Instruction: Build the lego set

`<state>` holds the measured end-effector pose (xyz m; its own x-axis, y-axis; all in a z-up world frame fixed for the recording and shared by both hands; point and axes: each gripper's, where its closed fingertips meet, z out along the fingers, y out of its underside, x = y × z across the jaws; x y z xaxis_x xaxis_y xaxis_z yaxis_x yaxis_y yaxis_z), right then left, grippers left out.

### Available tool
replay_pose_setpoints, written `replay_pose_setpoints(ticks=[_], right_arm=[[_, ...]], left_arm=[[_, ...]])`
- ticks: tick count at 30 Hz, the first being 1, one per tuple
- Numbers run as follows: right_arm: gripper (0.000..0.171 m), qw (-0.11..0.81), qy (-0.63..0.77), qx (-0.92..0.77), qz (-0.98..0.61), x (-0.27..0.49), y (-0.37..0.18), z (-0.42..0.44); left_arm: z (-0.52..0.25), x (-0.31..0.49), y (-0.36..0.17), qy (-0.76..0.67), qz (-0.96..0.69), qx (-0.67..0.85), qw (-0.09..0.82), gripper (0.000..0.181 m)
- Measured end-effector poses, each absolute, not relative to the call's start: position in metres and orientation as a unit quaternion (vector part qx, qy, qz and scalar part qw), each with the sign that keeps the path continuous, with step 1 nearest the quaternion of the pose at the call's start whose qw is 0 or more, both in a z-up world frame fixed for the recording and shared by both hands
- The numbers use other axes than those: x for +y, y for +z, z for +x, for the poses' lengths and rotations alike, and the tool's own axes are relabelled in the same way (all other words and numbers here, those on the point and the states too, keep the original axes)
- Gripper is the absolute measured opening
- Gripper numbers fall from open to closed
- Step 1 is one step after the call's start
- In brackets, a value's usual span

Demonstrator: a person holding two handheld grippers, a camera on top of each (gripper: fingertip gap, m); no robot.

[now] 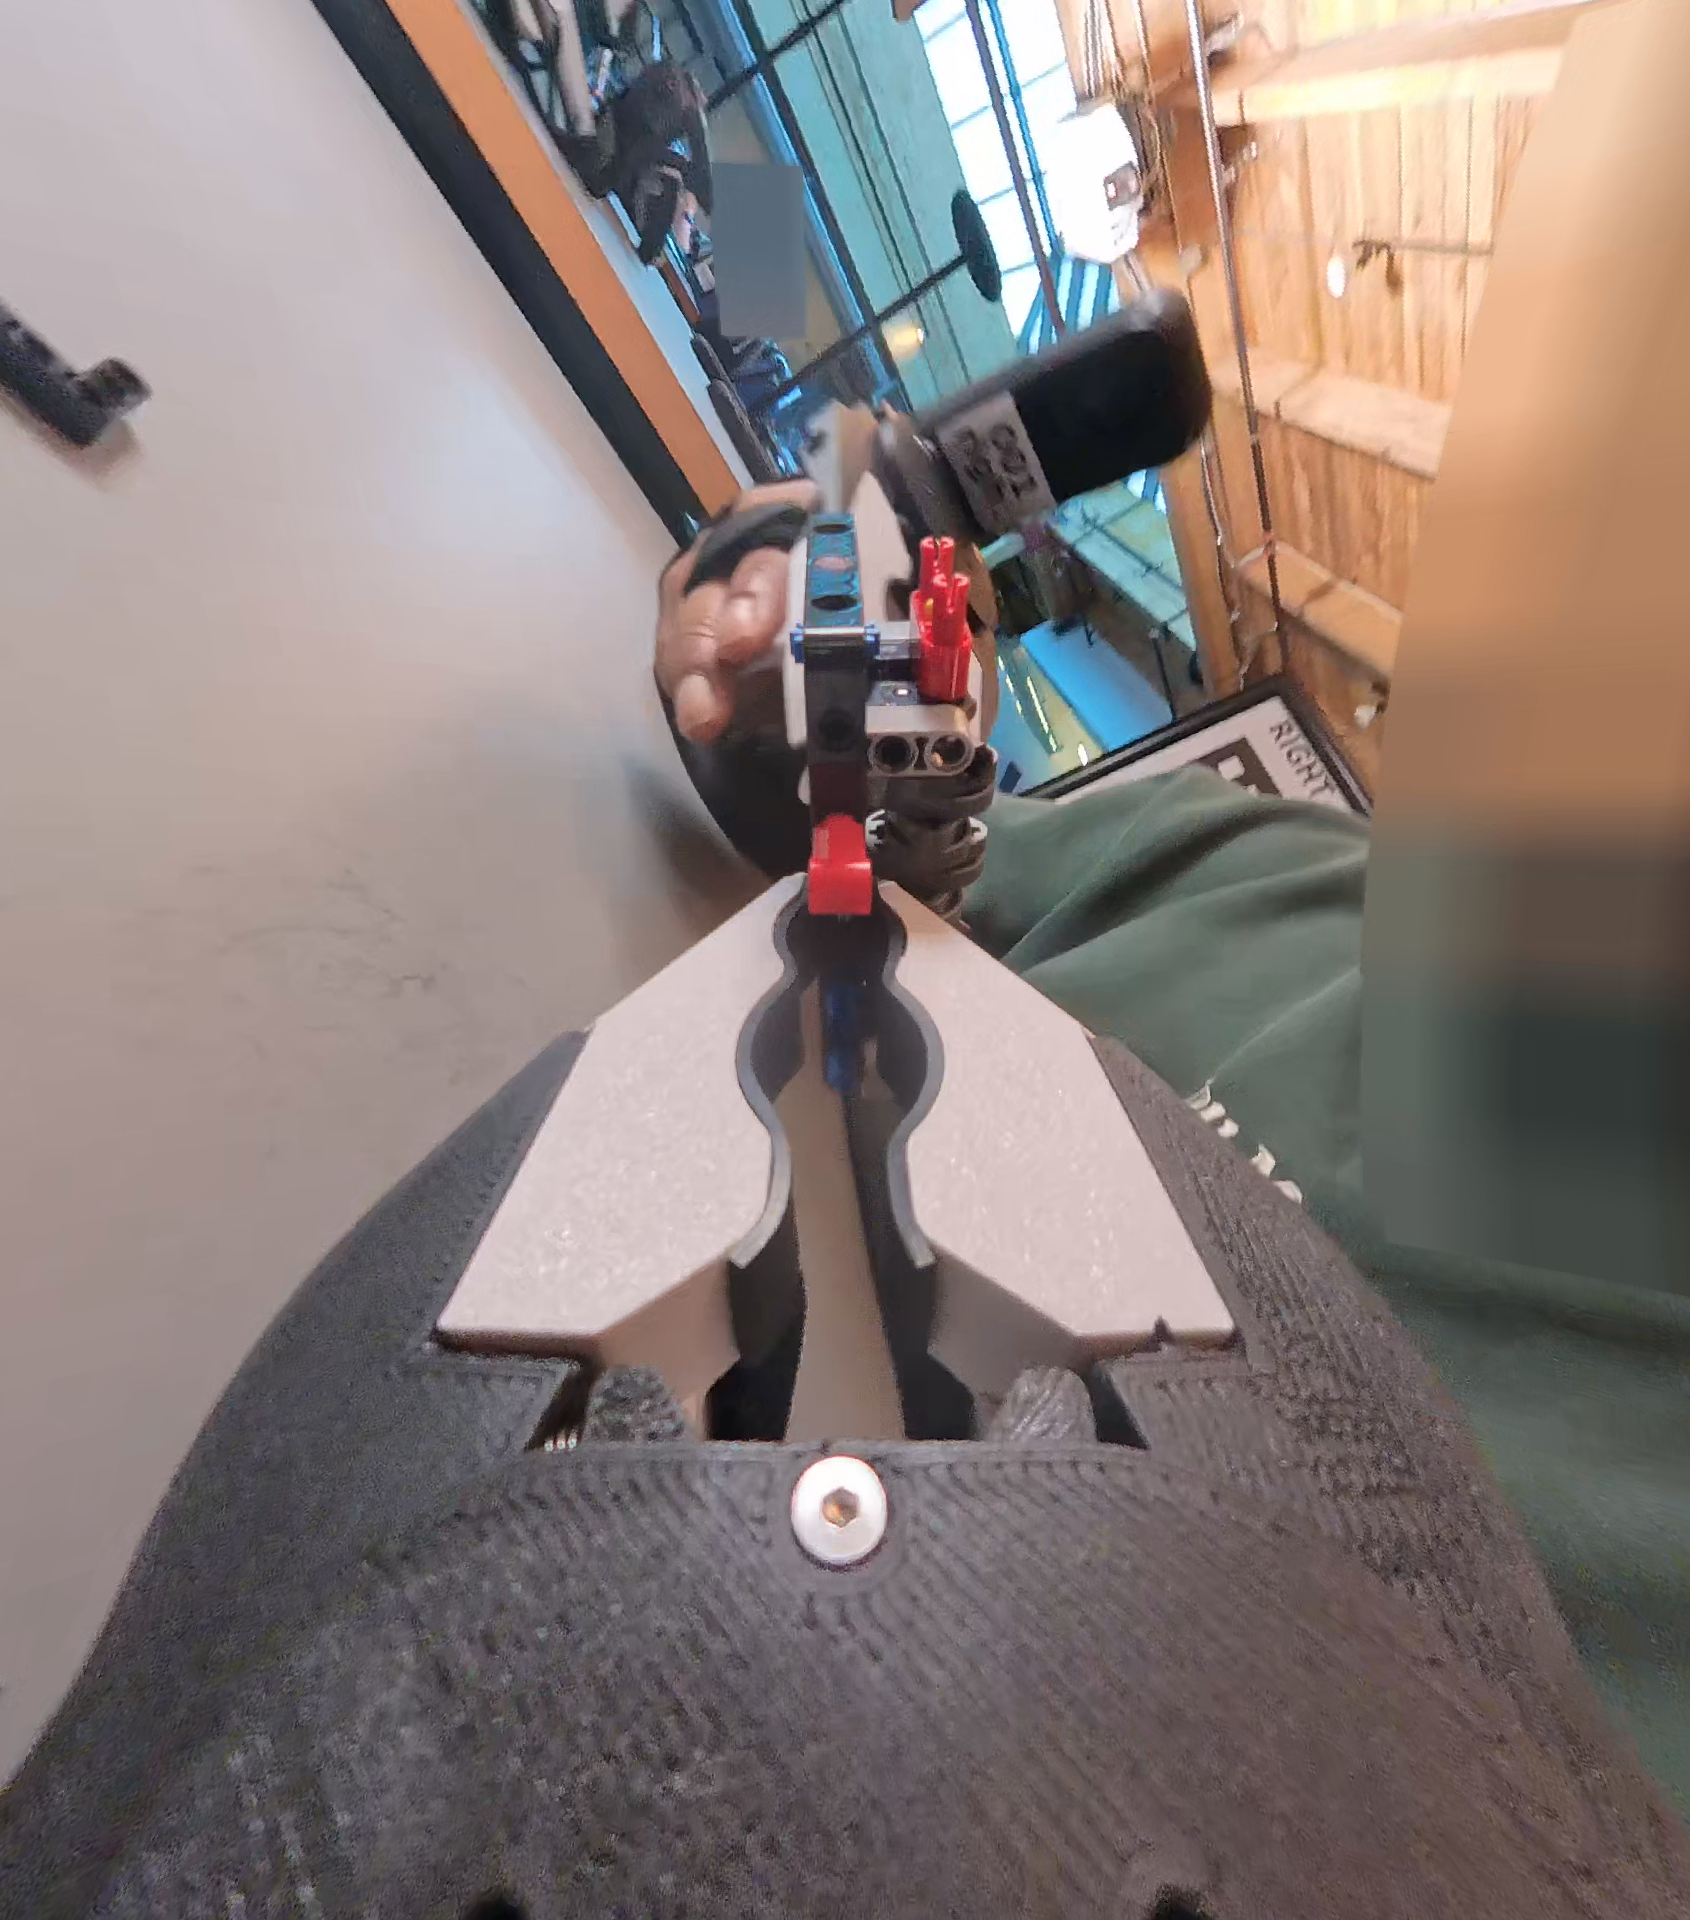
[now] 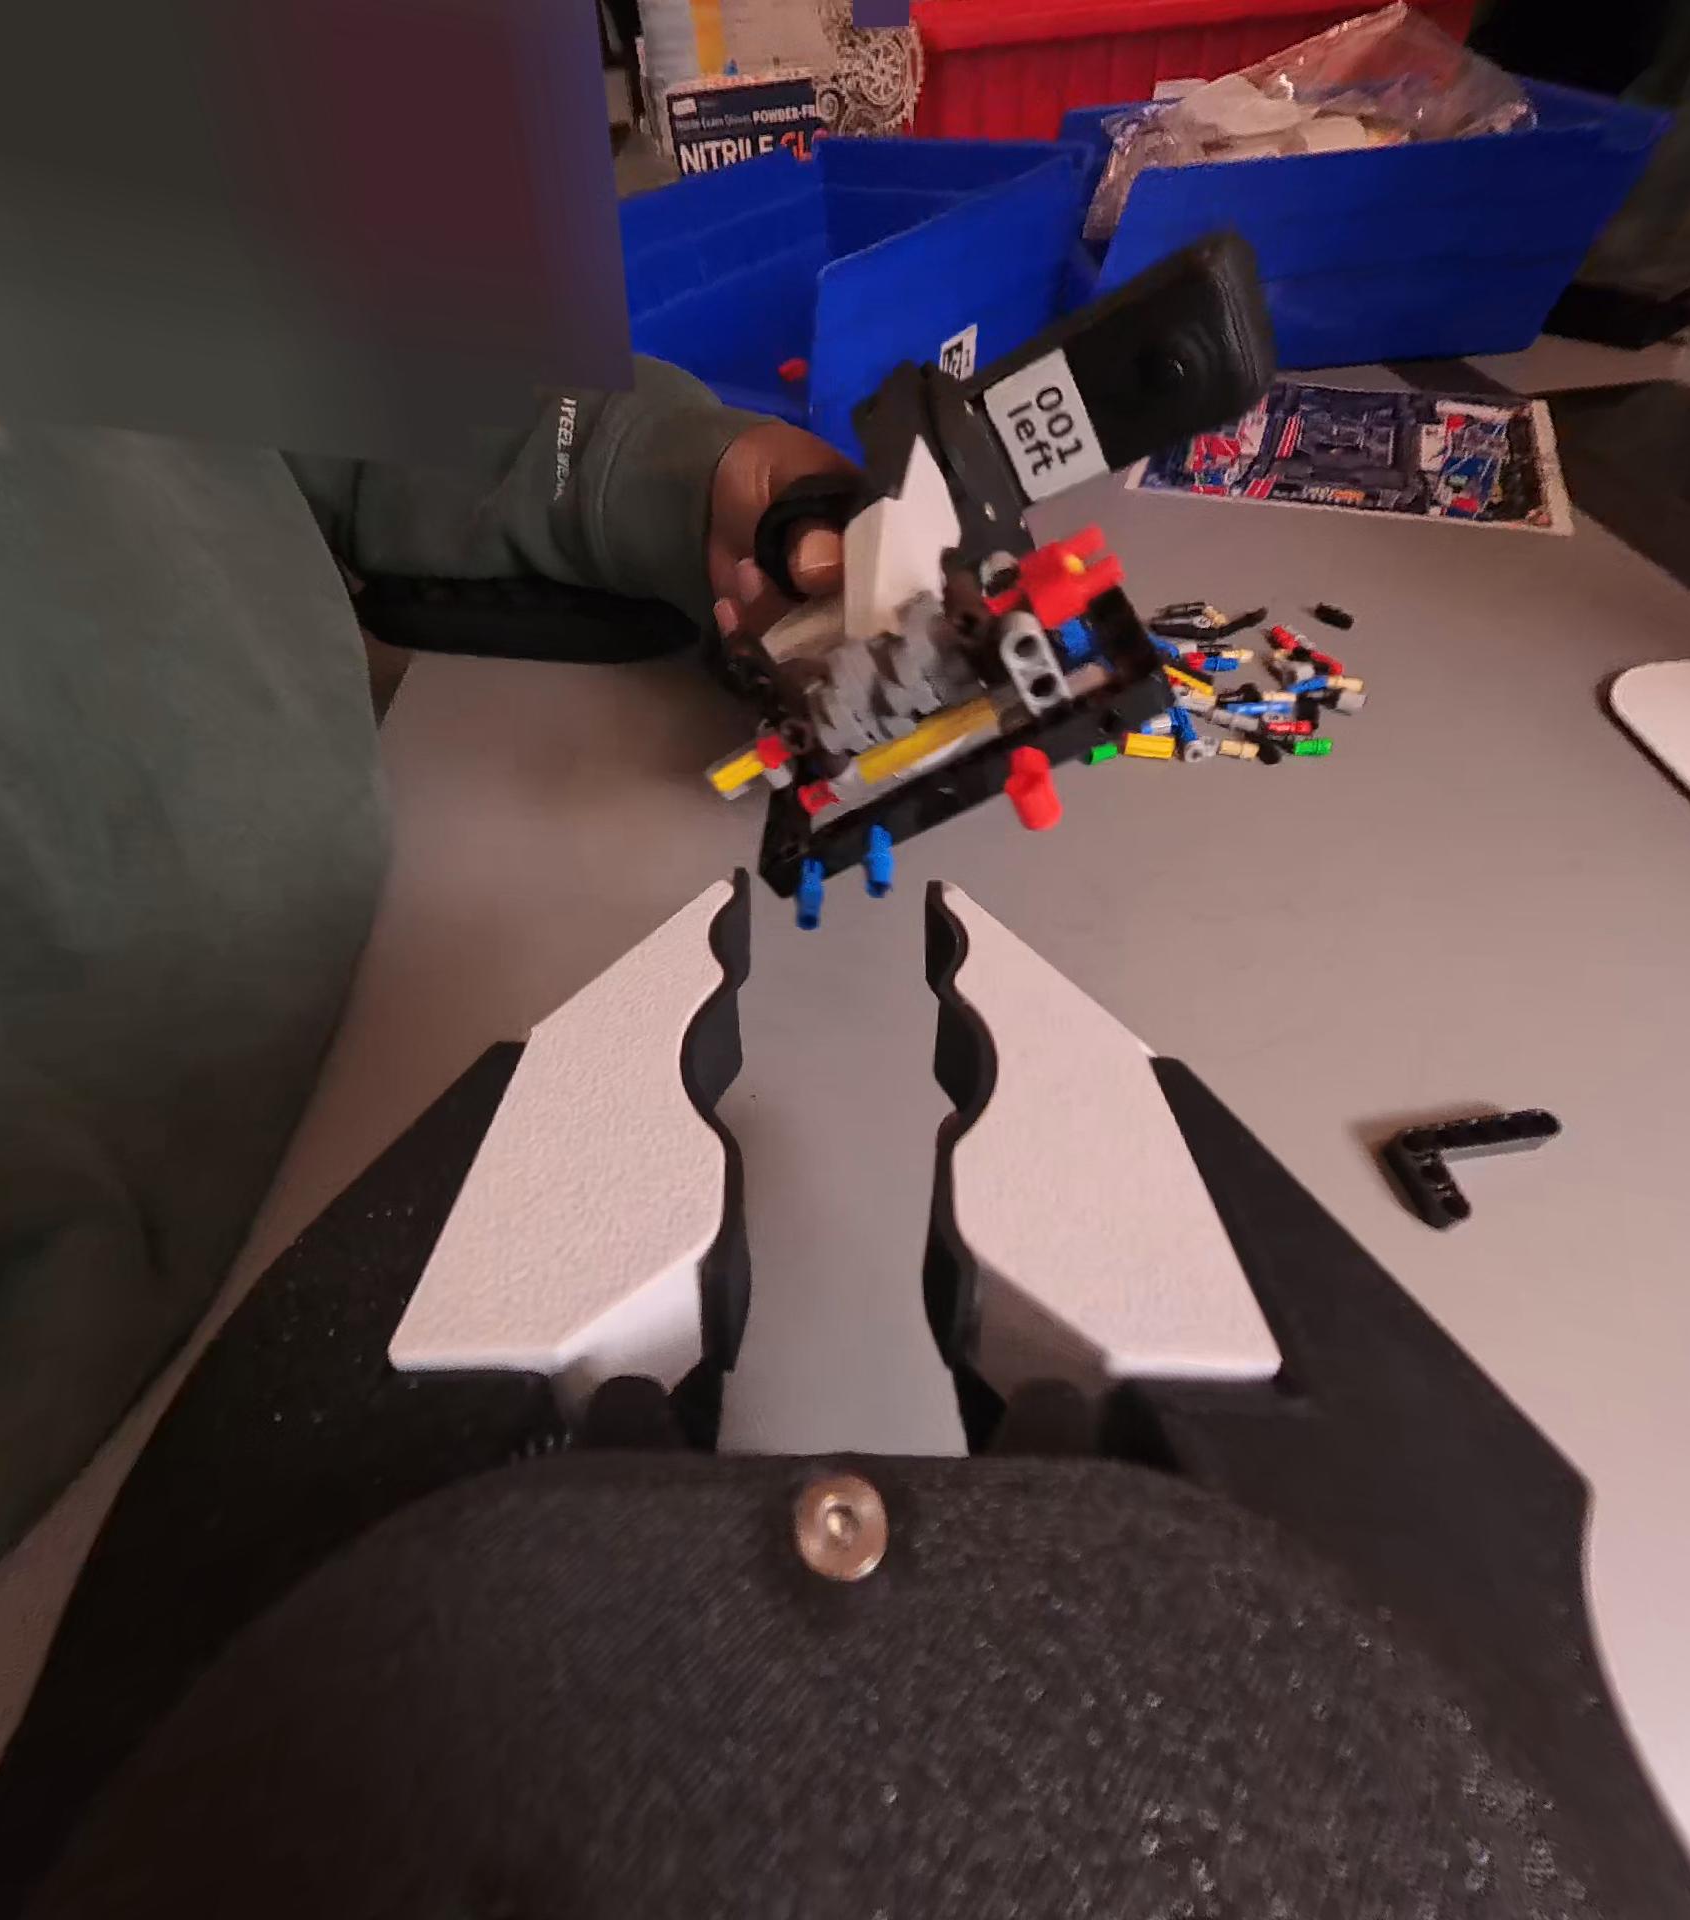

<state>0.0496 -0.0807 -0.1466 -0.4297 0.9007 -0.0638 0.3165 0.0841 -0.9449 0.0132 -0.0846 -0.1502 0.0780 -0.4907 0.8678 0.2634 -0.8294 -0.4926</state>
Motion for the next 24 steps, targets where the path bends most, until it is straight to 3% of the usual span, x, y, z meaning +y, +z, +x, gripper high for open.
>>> replay_pose_setpoints(ticks=[7,12,18,24], right_arm=[[0.033,0.392,0.359,-0.743,-0.407,-0.073,-0.165,0.042],[0.021,0.4,0.341,-0.755,-0.392,-0.078,-0.168,0.042],[0.02,0.384,0.34,-0.761,-0.397,-0.078,-0.174,0.044],[0.02,0.32,0.343,-0.77,-0.432,-0.073,-0.197,0.05]], left_arm=[[0.012,-0.08,-0.159,-0.665,-0.695,0.045,0.268,0.006],[0.016,-0.083,-0.161,-0.665,-0.698,0.045,0.26,0.006],[0.016,-0.082,-0.167,-0.638,-0.719,0.057,0.271,0.007],[-0.002,-0.077,-0.189,-0.484,-0.802,0.137,0.322,0.051]])
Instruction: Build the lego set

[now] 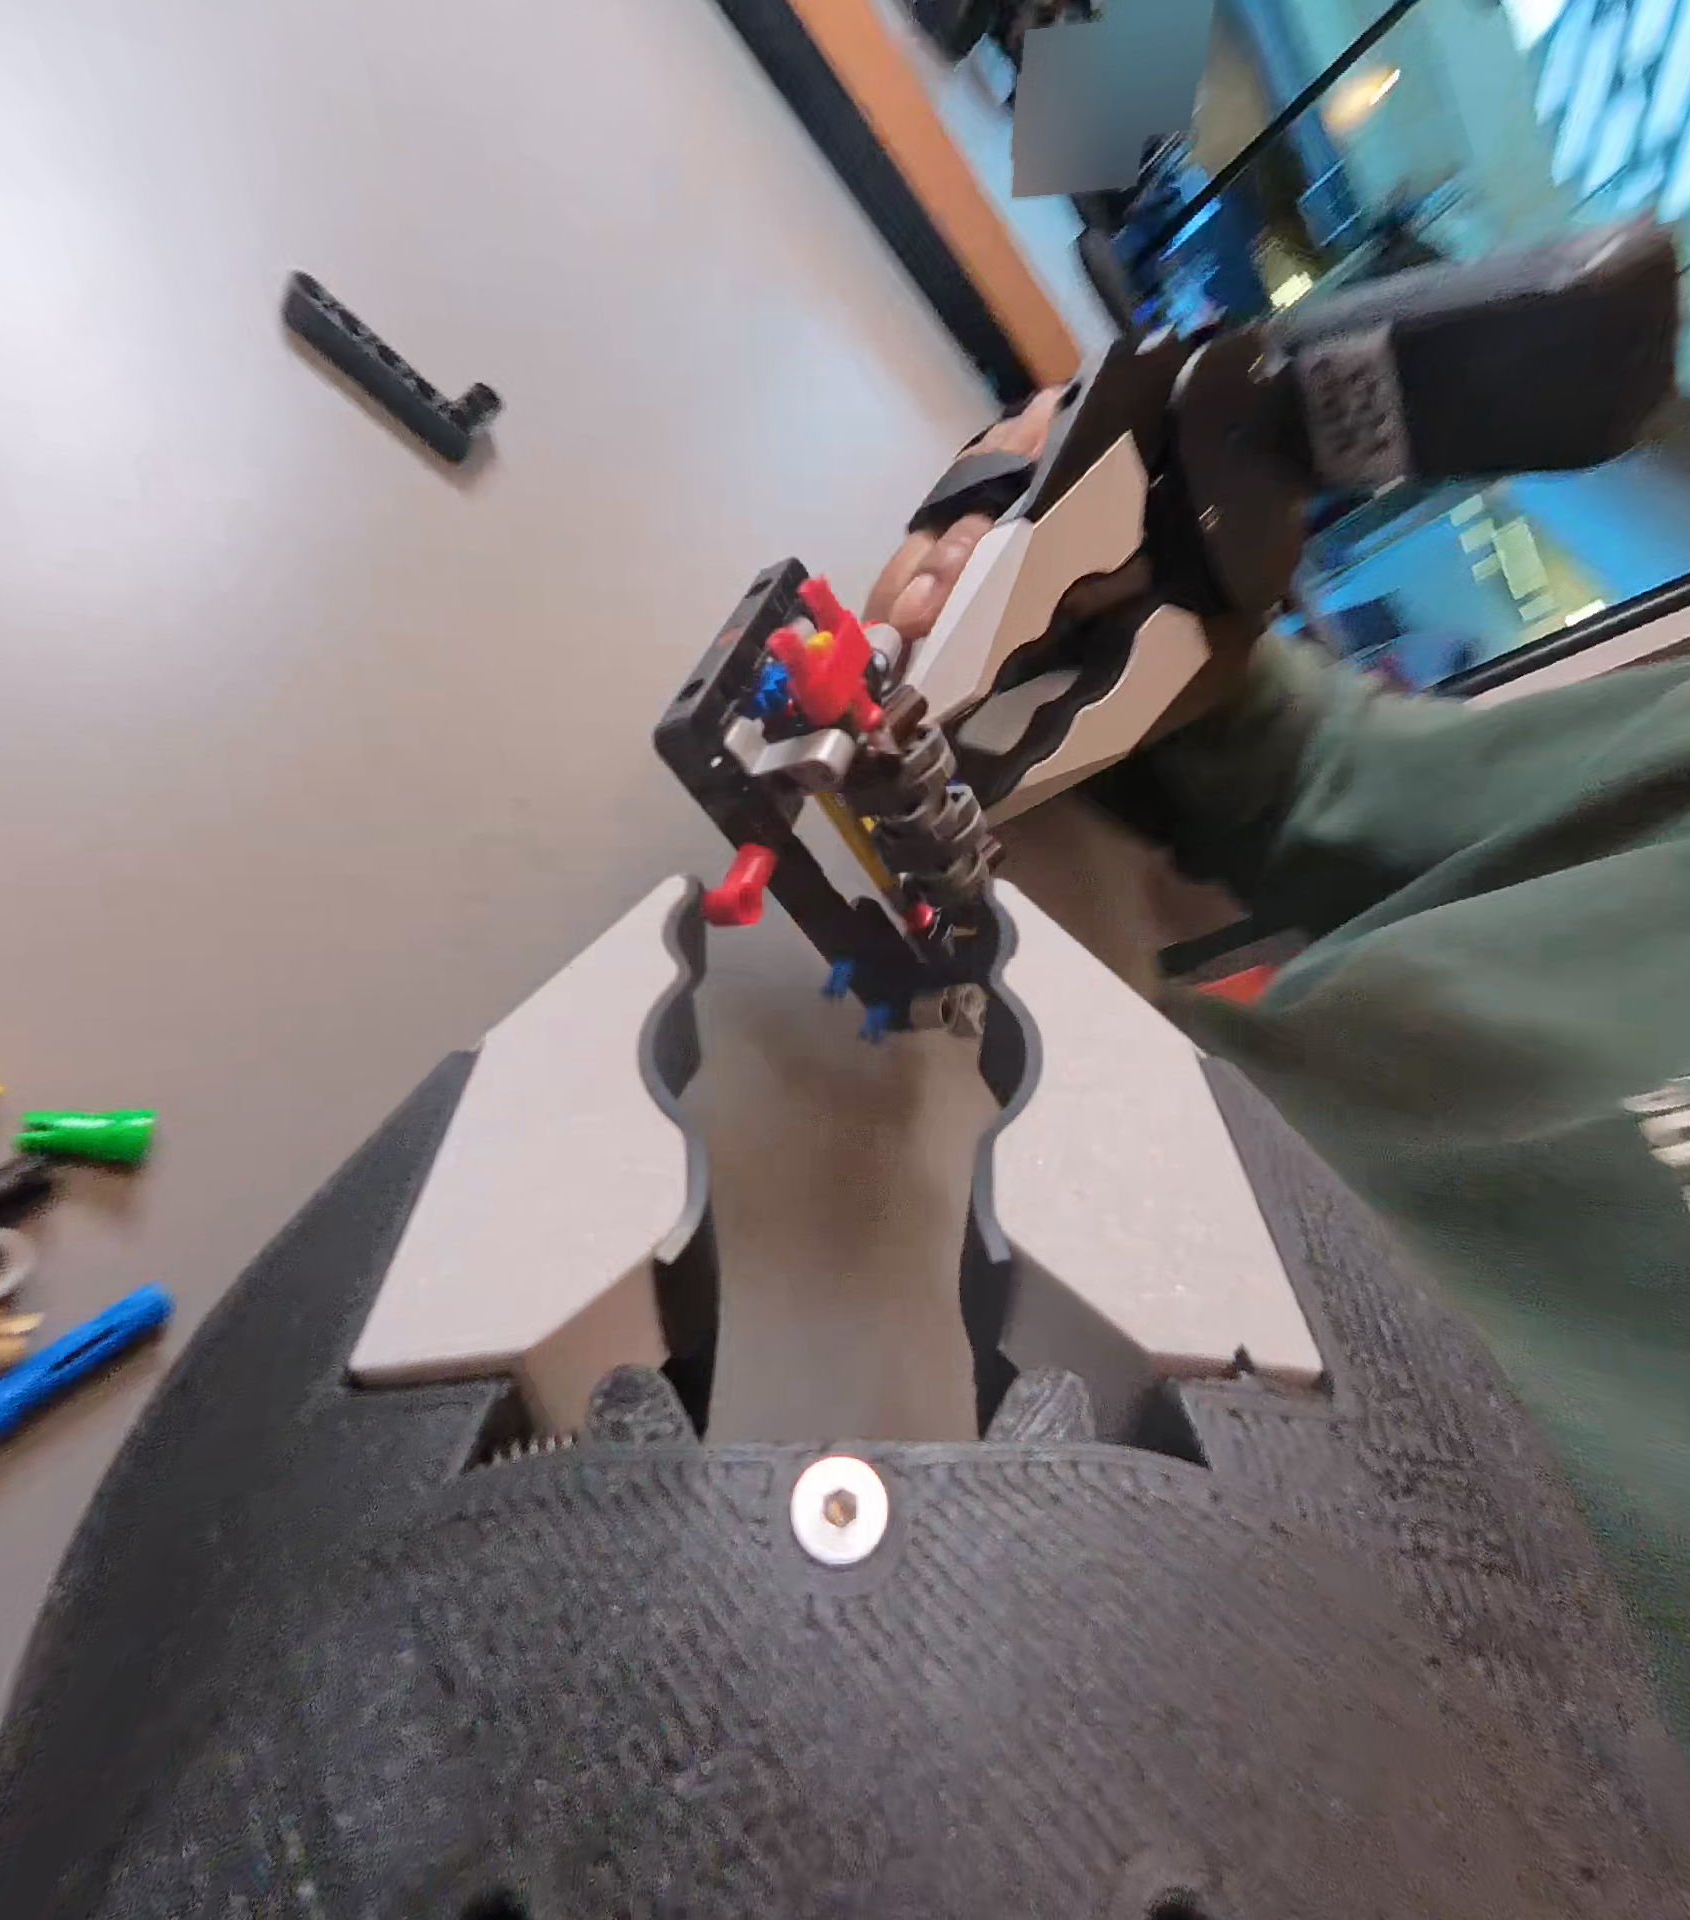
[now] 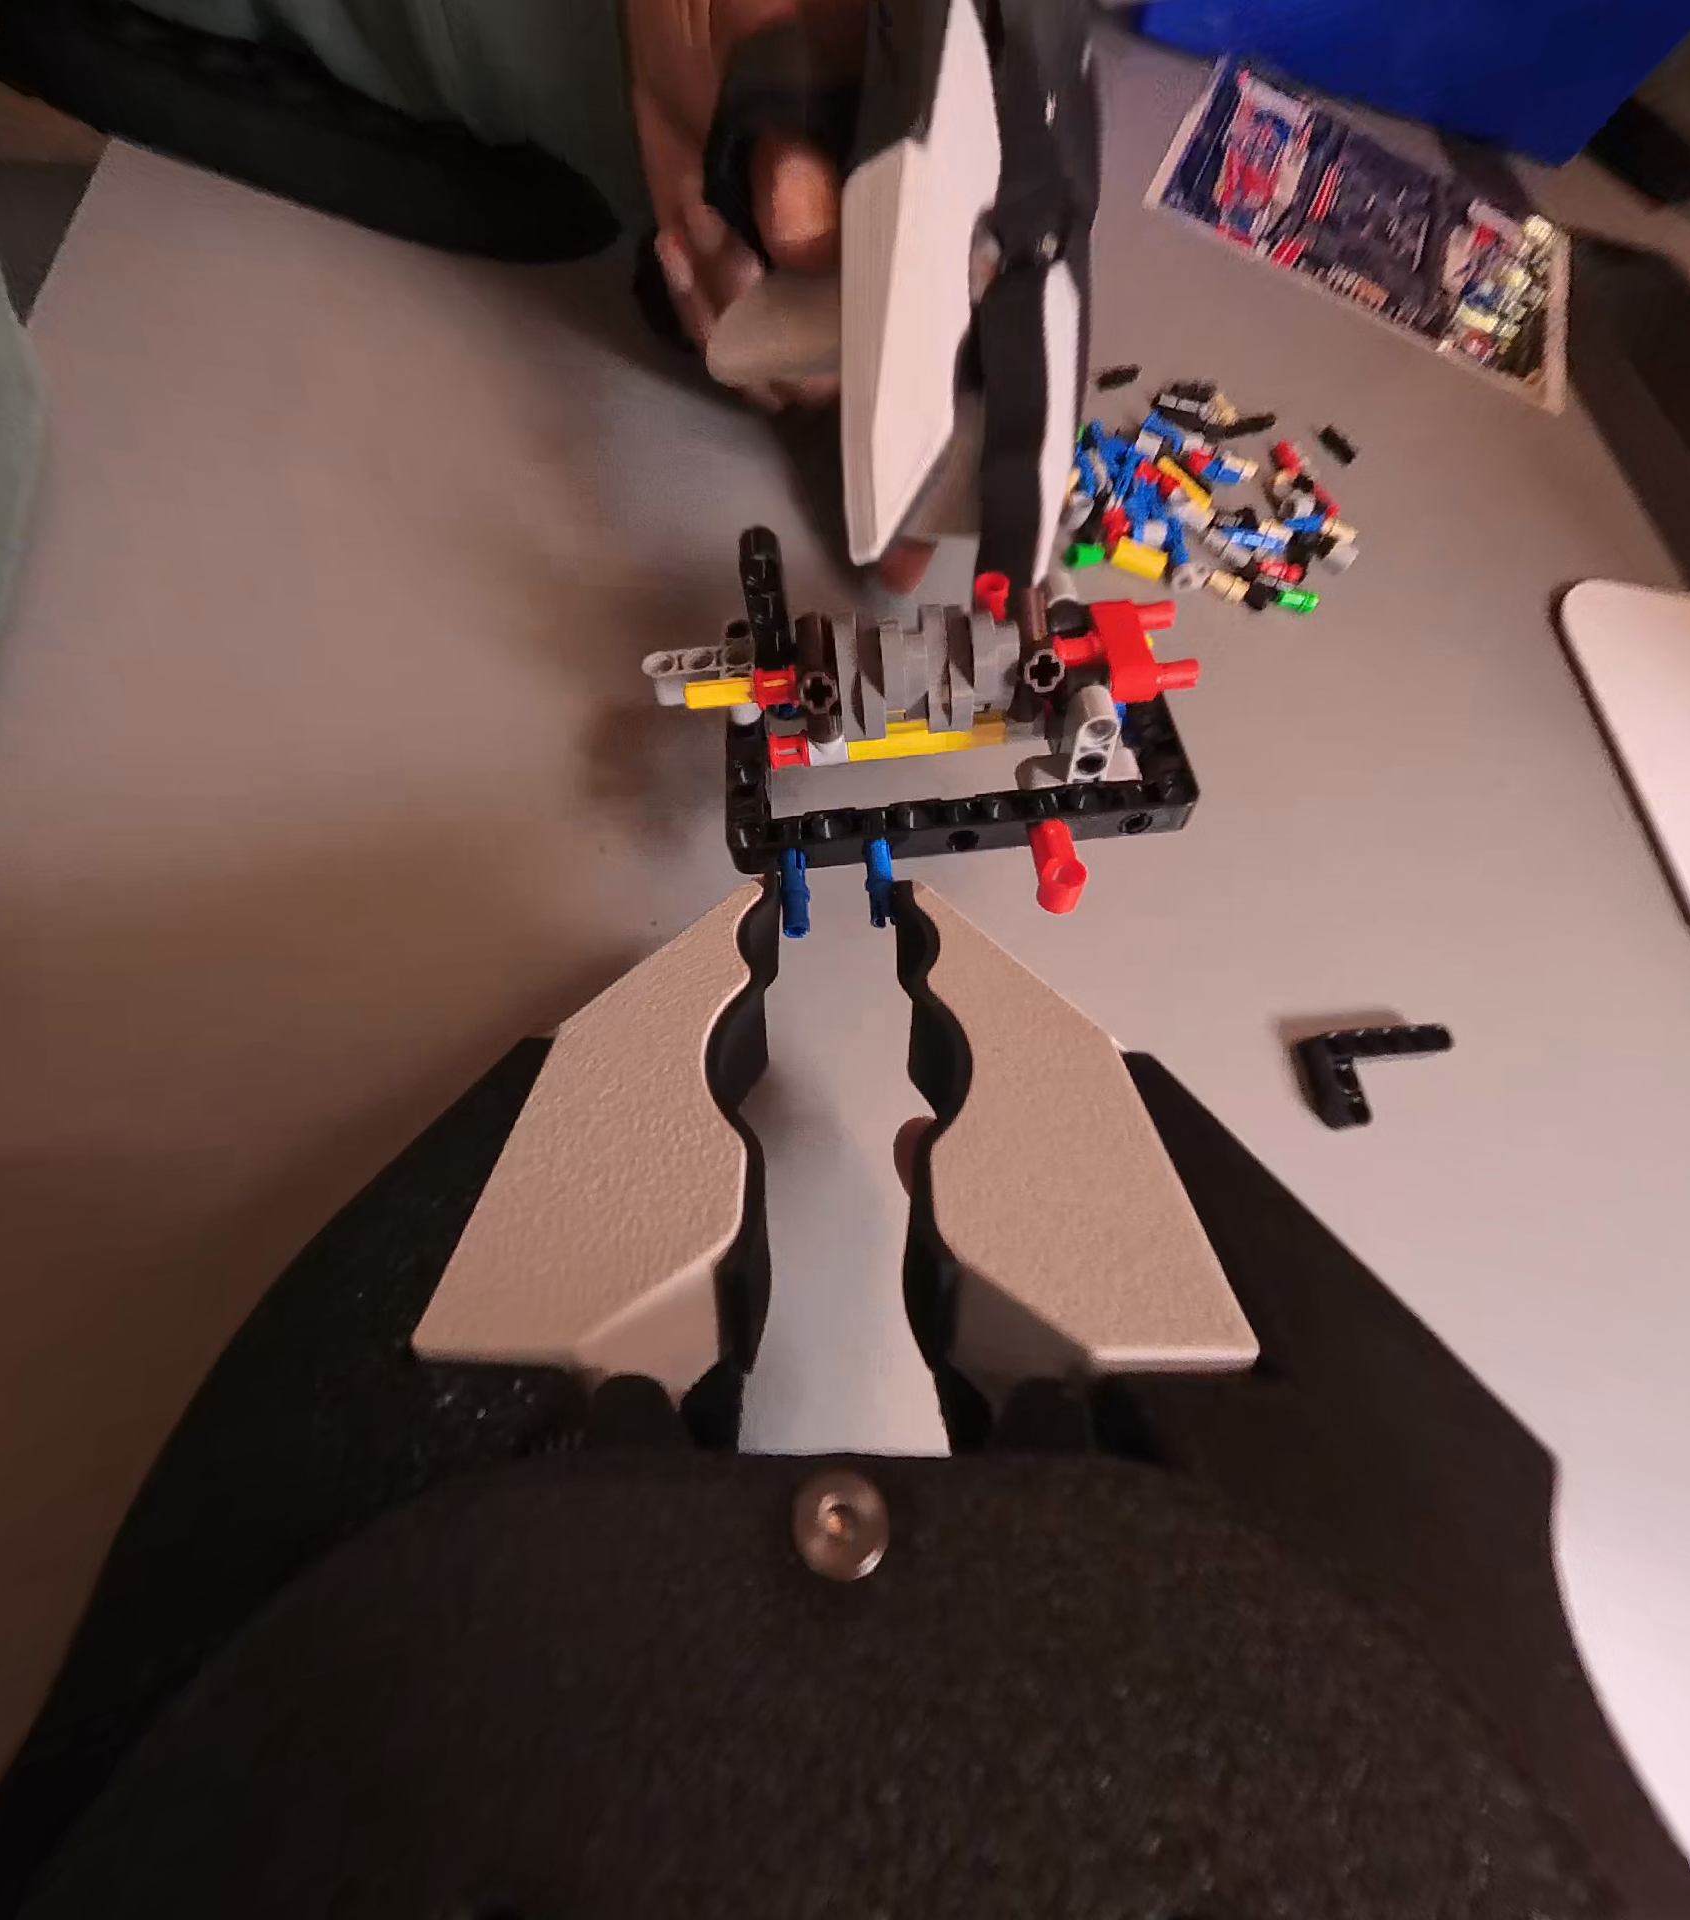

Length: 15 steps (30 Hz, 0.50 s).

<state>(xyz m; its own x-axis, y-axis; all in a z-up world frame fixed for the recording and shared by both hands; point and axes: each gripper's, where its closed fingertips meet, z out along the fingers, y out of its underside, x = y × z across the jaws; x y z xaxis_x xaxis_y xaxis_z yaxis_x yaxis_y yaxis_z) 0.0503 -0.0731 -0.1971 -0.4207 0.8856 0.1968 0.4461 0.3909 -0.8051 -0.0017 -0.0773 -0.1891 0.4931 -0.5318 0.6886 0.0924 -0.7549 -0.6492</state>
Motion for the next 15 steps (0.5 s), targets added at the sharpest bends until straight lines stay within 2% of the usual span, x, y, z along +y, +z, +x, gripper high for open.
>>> replay_pose_setpoints(ticks=[12,15], right_arm=[[0.021,0.284,0.261,-0.812,-0.438,-0.065,-0.227,0.063],[0.029,0.259,0.293,-0.807,-0.443,-0.073,-0.222,0.067]], left_arm=[[-0.003,-0.08,-0.215,-0.267,-0.829,0.322,0.371,0.088],[0.002,-0.082,-0.217,-0.242,-0.822,0.35,0.378,0.093]])
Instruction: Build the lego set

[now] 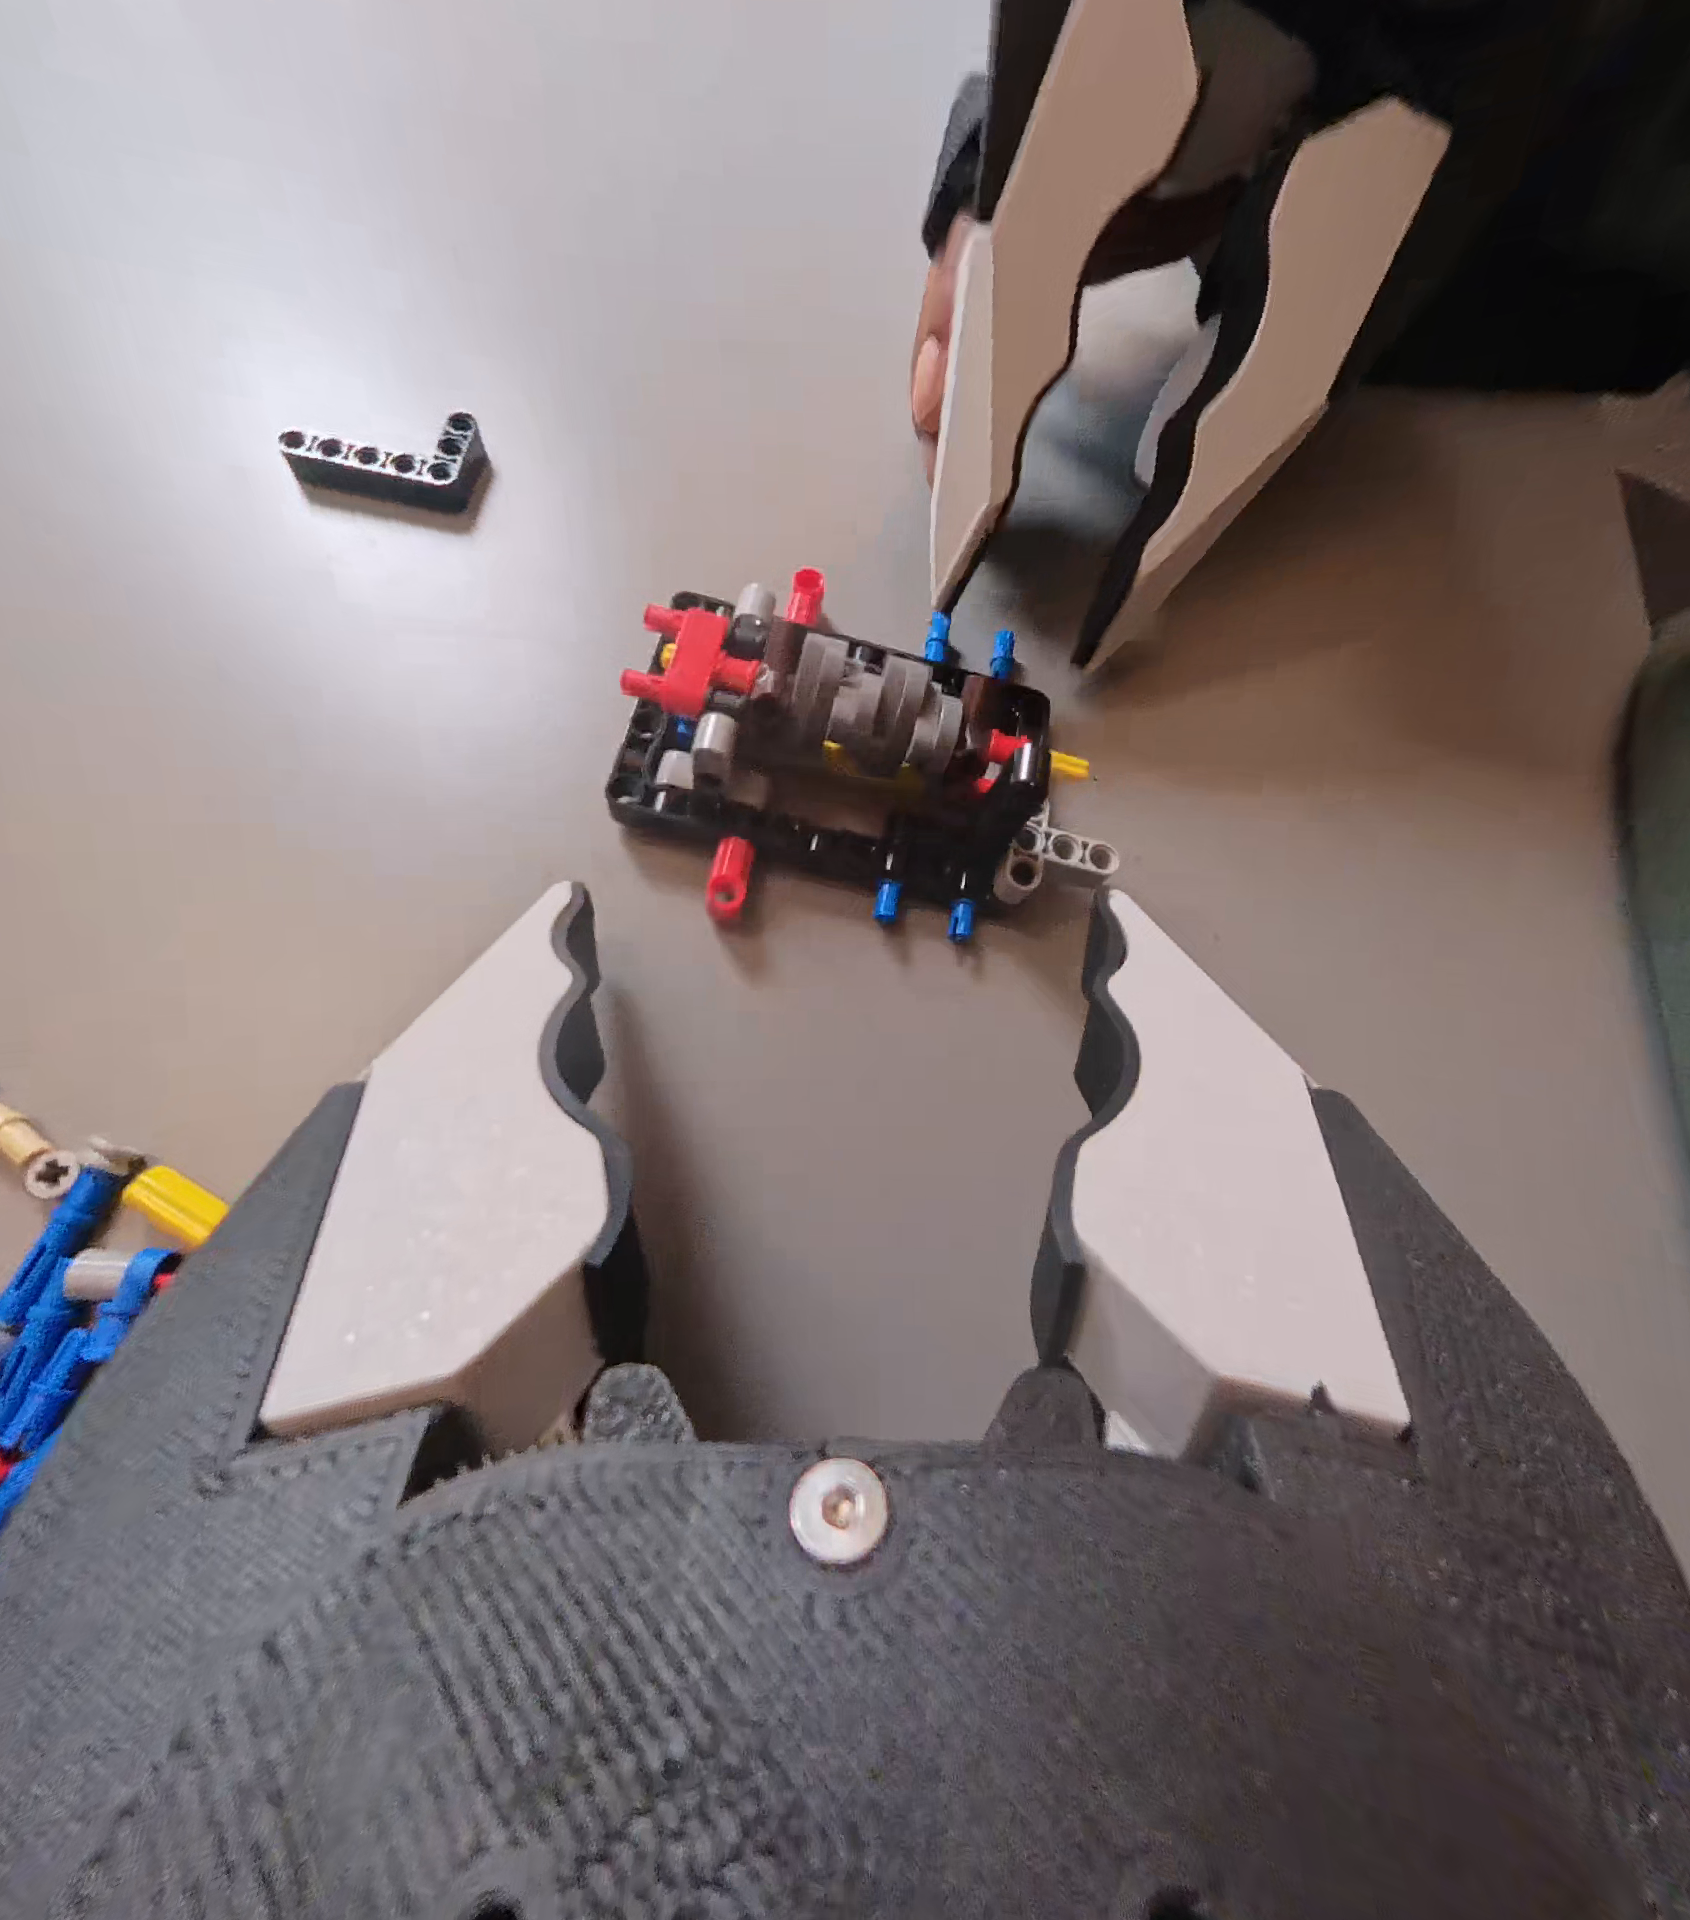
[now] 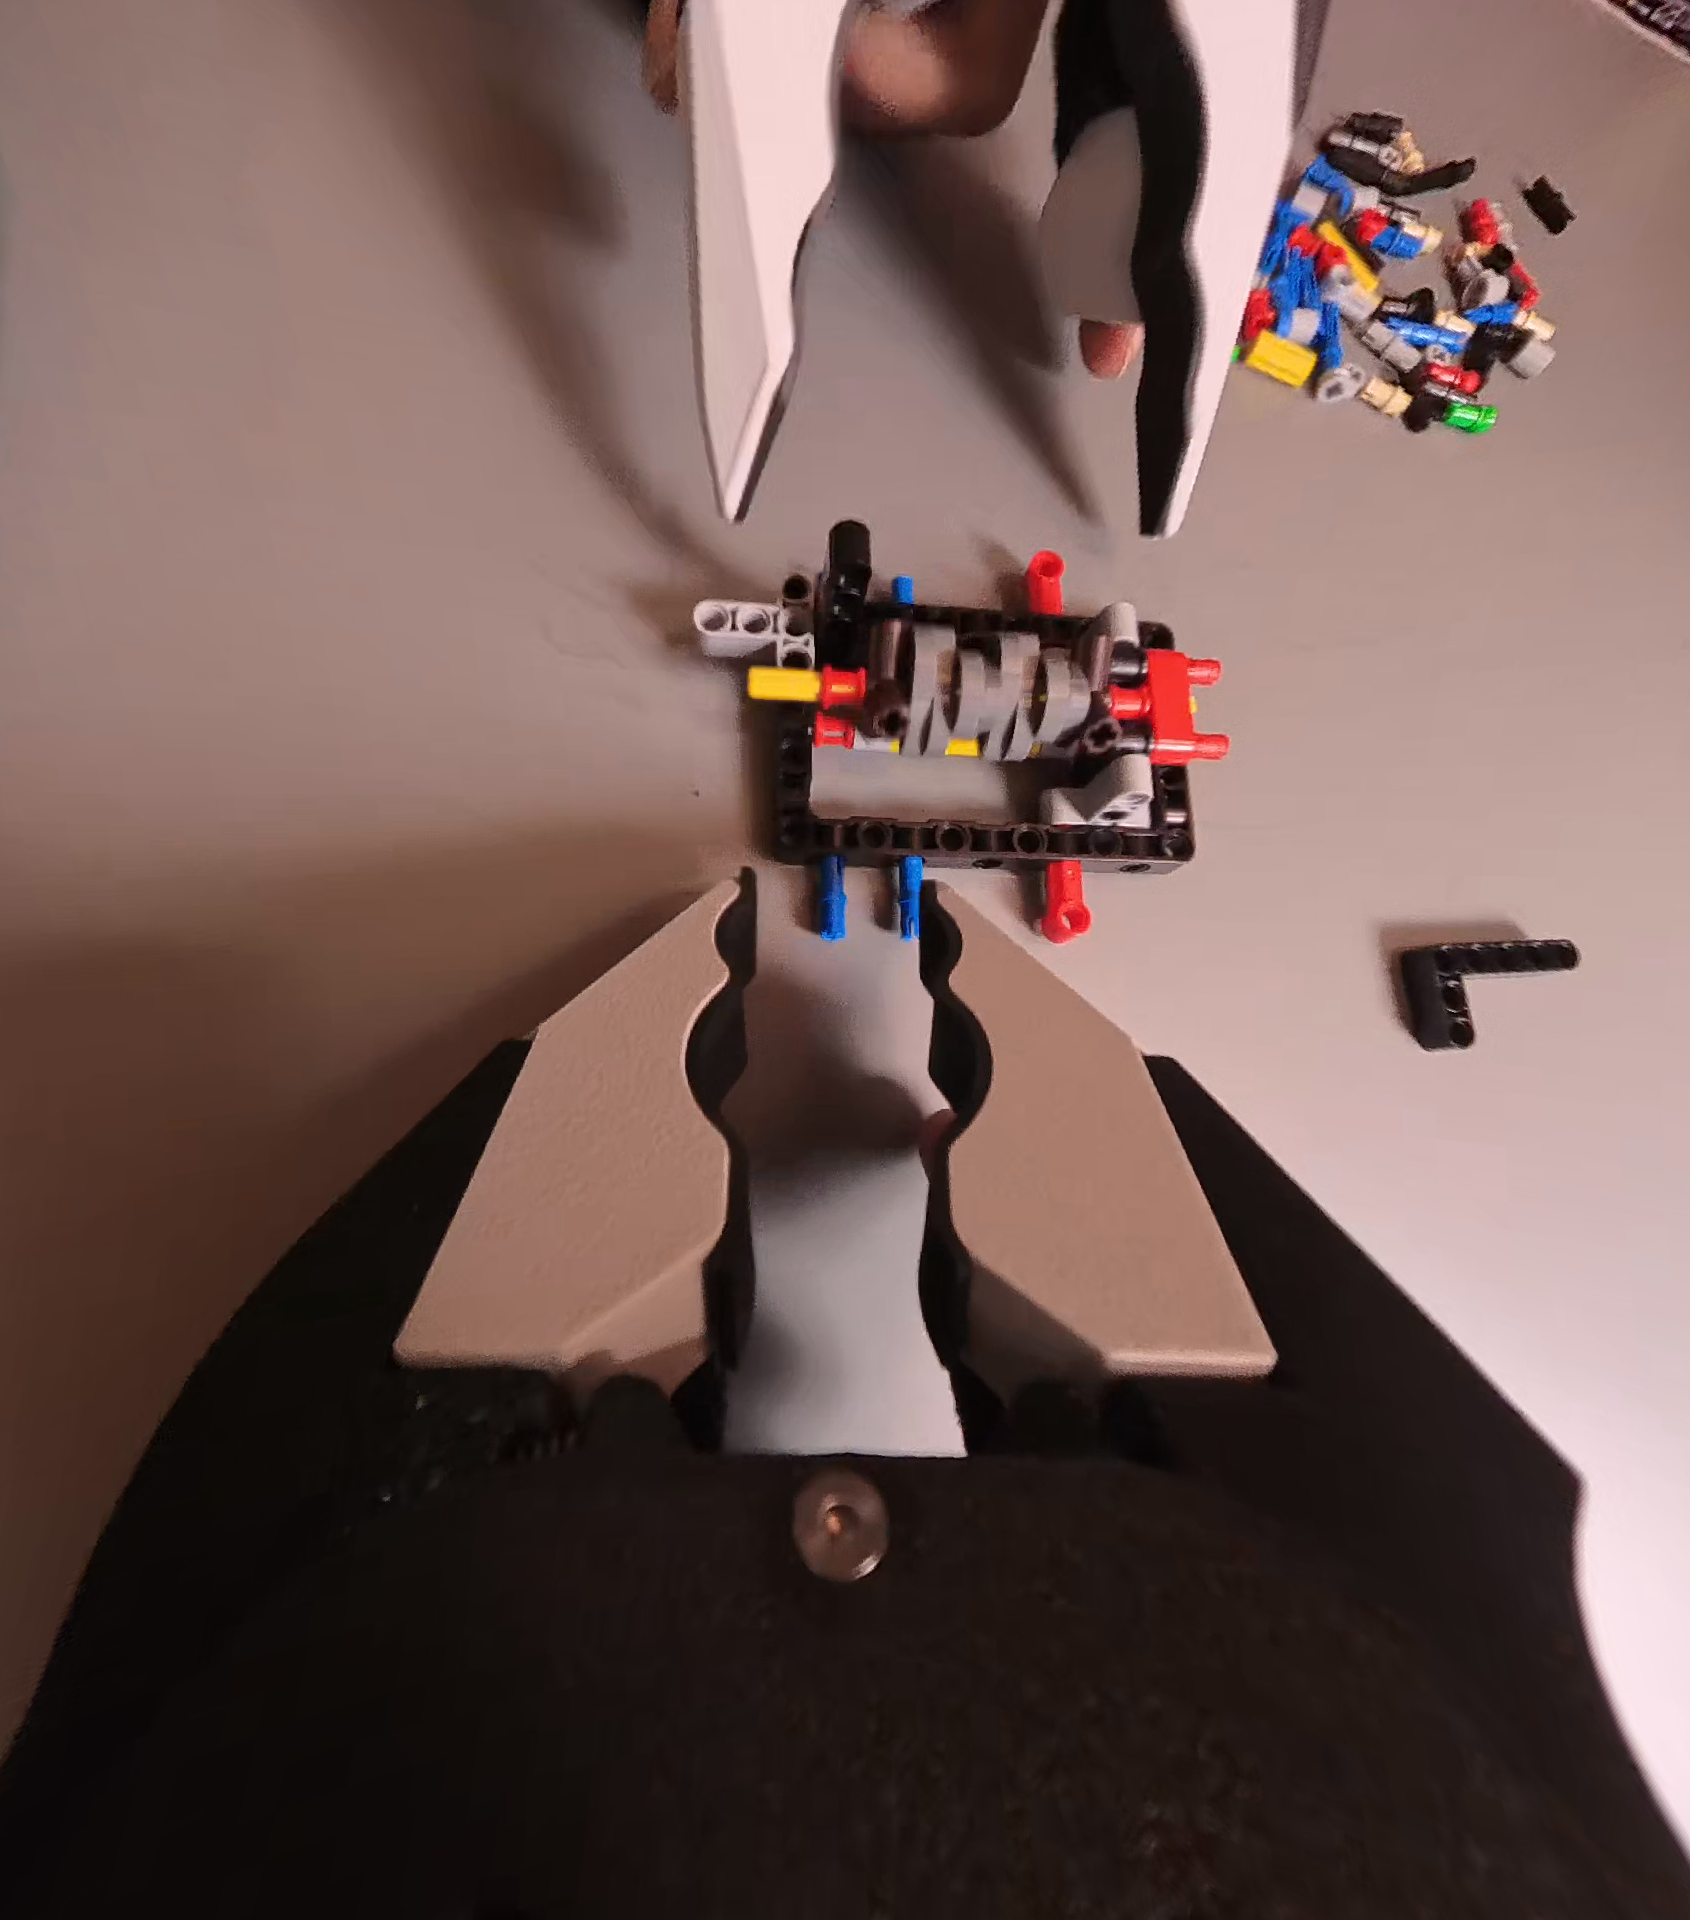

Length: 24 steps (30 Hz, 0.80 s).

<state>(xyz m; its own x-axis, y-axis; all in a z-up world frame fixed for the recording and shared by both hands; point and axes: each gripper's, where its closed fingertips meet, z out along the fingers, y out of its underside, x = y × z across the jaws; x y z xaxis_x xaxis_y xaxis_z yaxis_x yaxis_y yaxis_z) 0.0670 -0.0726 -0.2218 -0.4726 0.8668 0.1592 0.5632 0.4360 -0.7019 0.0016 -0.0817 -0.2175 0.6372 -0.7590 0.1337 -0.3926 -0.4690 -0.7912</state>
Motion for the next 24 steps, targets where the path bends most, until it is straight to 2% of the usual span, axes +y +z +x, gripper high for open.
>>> replay_pose_setpoints(ticks=[2,5,8,11,13,14,16,18,20,24], right_arm=[[0.029,0.266,0.314,-0.788,-0.457,-0.062,-0.209,0.068],[0.019,0.311,0.296,-0.746,-0.509,-0.012,-0.19,0.061],[0.02,0.312,0.239,-0.738,-0.549,0.035,-0.198,0.048],[0.025,0.288,0.206,-0.754,-0.554,0.053,-0.216,0.029],[0.026,0.264,0.2,-0.763,-0.555,0.054,-0.229,0.019],[0.008,0.263,0.205,-0.765,-0.552,0.053,-0.23,0.015],[0.005,0.264,0.196,-0.782,-0.529,0.049,-0.228,0.015],[0.005,0.304,0.246,-0.776,-0.495,0.033,-0.204,0.012],[0.005,0.356,0.325,-0.749,-0.454,0.01,-0.164,0.012],[0.005,0.451,0.384,-0.714,-0.372,-0.038,-0.114,0.021]], left_arm=[[0.003,-0.081,-0.22,-0.233,-0.822,0.357,0.377,0.095],[0.003,-0.078,-0.223,-0.219,-0.823,0.368,0.374,0.097],[-0.004,-0.068,-0.225,-0.196,-0.828,0.367,0.375,0.094],[-0.015,-0.063,-0.215,-0.211,-0.829,0.339,0.392,0.083],[-0.019,-0.066,-0.207,-0.242,-0.823,0.319,0.403,0.079],[-0.021,-0.067,-0.204,-0.253,-0.82,0.312,0.407,0.077],[-0.025,-0.068,-0.202,-0.253,-0.82,0.305,0.413,0.074],[-0.024,-0.066,-0.196,-0.255,-0.813,0.302,0.427,0.068],[-0.02,-0.065,-0.185,-0.279,-0.8,0.291,0.445,0.054],[0.002,-0.074,-0.15,-0.401,-0.742,0.251,0.475,0.039]])
